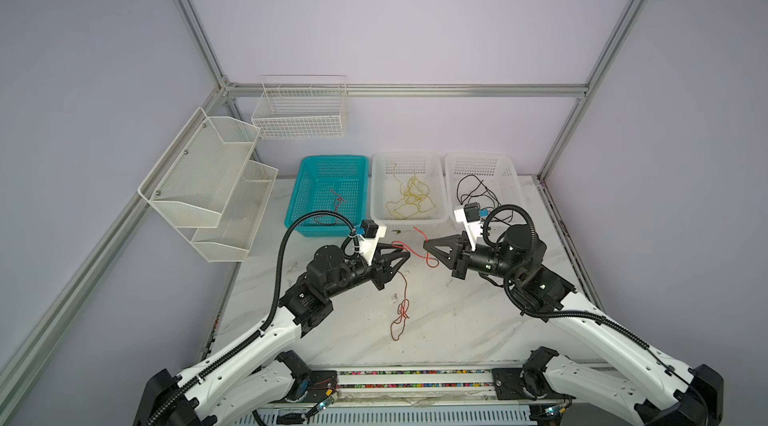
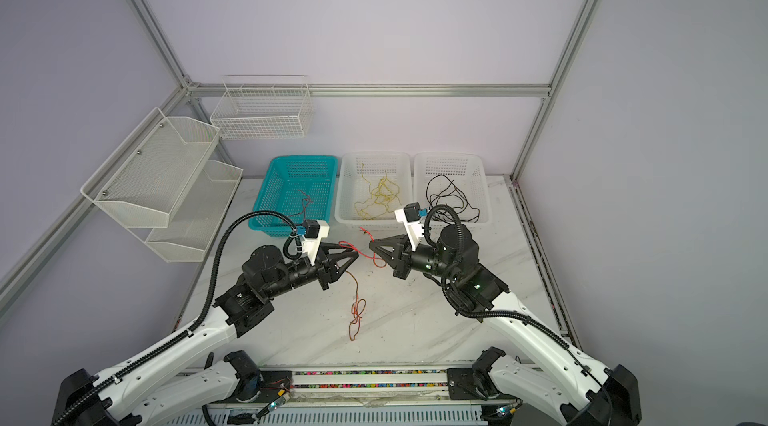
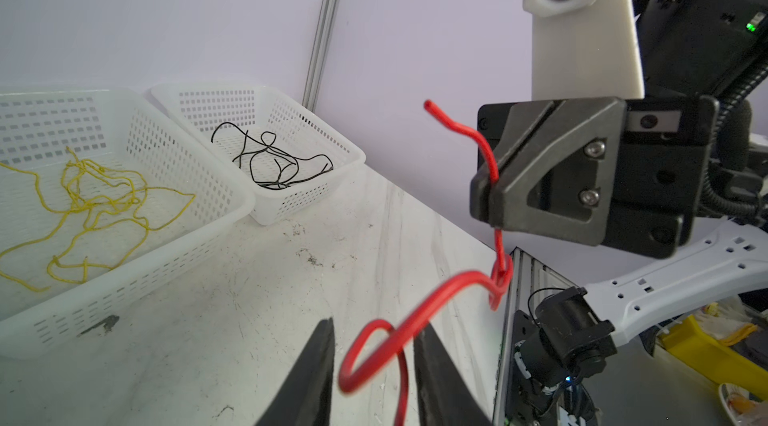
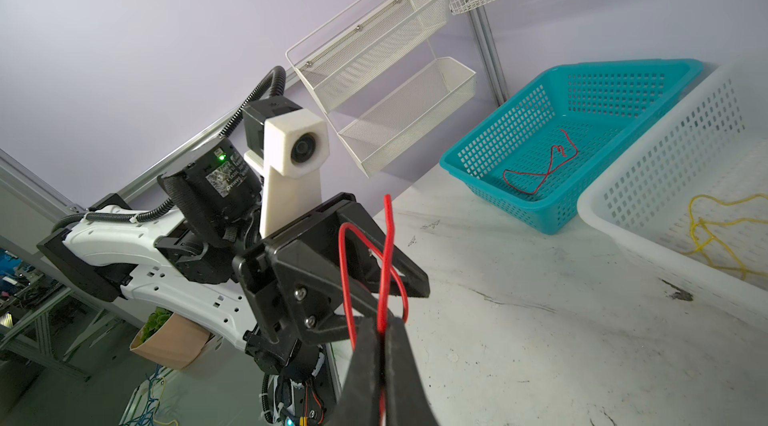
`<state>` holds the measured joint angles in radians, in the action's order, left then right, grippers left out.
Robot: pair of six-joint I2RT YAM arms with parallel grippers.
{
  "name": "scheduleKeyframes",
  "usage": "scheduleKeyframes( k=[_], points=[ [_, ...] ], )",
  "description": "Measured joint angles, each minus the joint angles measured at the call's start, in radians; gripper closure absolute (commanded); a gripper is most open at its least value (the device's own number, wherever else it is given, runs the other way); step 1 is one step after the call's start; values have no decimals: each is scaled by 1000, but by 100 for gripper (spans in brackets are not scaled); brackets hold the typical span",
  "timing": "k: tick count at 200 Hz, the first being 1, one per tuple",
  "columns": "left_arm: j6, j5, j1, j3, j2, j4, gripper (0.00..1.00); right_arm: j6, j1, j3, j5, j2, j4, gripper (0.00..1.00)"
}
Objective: Untangle the cables
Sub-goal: 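Hold the red wire with both grippers and pull it apart between them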
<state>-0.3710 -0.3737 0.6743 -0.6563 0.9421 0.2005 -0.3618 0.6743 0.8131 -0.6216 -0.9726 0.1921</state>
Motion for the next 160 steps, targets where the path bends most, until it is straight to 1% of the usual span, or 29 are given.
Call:
scheduleKeyframes(
  k=[18, 31, 53, 77, 102, 109, 137, 160],
  points=[
    [0, -13, 0, 0, 7, -6, 90, 0, 7, 0, 8, -1, 3, 100],
    [-1, -15, 0, 0, 8, -8, 100, -1, 11, -2, 18, -2, 8, 100],
    [-3, -11, -6, 0, 4, -15, 100, -6, 14, -16, 40, -2, 14, 100],
    [-3, 17, -11, -2, -5, -51, 100, -11, 16, -31, 69, -14, 14, 100],
    [-17, 62, -13, -4, -12, -108, 100, -4, 16, -40, 95, -41, 9, 78],
    [-31, 73, -13, -5, -12, -122, 100, 1, 16, -47, 103, -45, 6, 73],
    [-84, 122, -13, -28, -7, -176, 100, 18, 16, -86, 114, -61, 3, 61],
    [-129, 177, -13, -66, -3, -202, 100, 19, 16, -133, 118, -58, 8, 57]
  ],
)
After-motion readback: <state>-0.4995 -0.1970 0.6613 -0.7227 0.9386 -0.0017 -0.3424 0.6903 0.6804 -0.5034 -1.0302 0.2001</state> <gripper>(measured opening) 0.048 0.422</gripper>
